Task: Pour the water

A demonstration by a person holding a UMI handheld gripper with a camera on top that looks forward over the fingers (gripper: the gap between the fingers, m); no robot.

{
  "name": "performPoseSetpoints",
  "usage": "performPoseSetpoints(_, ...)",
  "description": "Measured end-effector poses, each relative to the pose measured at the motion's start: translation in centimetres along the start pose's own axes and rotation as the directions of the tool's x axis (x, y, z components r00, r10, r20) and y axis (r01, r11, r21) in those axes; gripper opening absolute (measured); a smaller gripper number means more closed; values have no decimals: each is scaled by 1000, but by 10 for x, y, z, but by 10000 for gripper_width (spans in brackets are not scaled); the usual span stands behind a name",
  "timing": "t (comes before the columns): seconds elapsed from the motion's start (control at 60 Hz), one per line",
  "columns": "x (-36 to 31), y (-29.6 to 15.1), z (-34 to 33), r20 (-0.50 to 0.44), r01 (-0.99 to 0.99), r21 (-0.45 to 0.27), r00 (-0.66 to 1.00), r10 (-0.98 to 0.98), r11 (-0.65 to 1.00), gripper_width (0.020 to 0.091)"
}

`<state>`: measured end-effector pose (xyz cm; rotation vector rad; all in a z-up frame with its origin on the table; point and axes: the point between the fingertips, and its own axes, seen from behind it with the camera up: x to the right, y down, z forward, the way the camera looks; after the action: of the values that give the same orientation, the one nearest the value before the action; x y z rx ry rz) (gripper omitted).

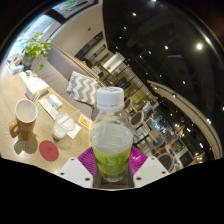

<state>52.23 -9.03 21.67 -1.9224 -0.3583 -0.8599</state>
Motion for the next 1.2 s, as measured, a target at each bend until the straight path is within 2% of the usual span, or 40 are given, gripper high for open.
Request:
performPoseSetpoints(0.2, -34, -72, 11, -131, 462, 28, 881, -455, 887, 397)
performPoseSetpoints(0.25, -43, -82, 14, -164, 573, 12, 810, -564, 819, 397)
performPoseSetpoints(0.317, -50, -90, 19, -221, 701, -46, 688, -691, 712, 396)
performPoseSetpoints(0.383, -66, -96, 22, -230, 790, -73, 581, -781, 609, 395)
performPoseSetpoints(0.567, -96, -82, 27, -171, 906, -133, 379, -909, 403, 397)
performPoseSetpoints(0.733, -104, -74, 25, -137, 907, -126, 384, -913, 401, 403)
performPoseSetpoints(0.933, -87, -82, 19, -145, 814, -77, 563, -814, 576, 405)
performPoseSetpoints(1.083, -68, -88, 11, -78, 561, 4, 826, -559, 828, 405)
performPoseSetpoints(1.2, -60, -96, 2, 32, 252, 61, 967, -254, 966, 404)
